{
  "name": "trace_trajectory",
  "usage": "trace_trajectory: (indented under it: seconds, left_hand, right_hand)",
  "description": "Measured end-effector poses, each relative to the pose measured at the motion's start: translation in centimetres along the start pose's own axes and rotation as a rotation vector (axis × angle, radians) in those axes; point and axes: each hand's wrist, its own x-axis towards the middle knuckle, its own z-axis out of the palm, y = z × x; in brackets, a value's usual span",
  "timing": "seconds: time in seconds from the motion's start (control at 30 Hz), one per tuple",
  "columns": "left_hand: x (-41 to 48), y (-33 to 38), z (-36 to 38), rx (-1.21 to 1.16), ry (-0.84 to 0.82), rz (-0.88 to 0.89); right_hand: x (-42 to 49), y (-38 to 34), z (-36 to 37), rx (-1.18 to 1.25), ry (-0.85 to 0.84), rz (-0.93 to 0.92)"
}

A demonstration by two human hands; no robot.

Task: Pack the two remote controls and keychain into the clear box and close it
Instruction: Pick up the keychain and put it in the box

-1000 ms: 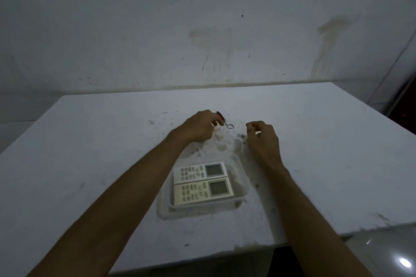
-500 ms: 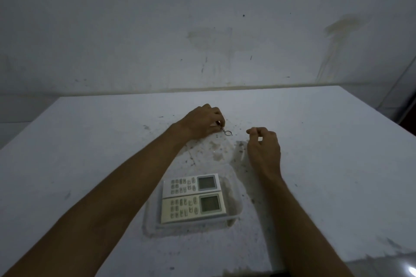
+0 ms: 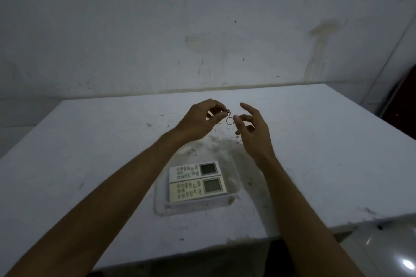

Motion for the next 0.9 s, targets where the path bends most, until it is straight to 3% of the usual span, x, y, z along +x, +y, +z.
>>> trace_trajectory:
  seconds: [0.2, 0.43, 0.9]
  left_hand:
    - [-4.0, 3.2, -1.3, -0.318, -0.008, -0.146]
    - [-8.2, 5.1, -1.3, -0.523, 0.015, -0.130]
    - [-9.3, 6.1, -3.4, -0.380, 0.015, -0.141]
  right_hand:
    - [-2.8, -3.6, -1.1, 0.106, -0.082, -0.024]
    - [-7.9, -6.5, -1.0, 0.161, -0.114, -0.053]
    - [-8.5, -8.2, -0.4, 0.003, -0.155, -0.103]
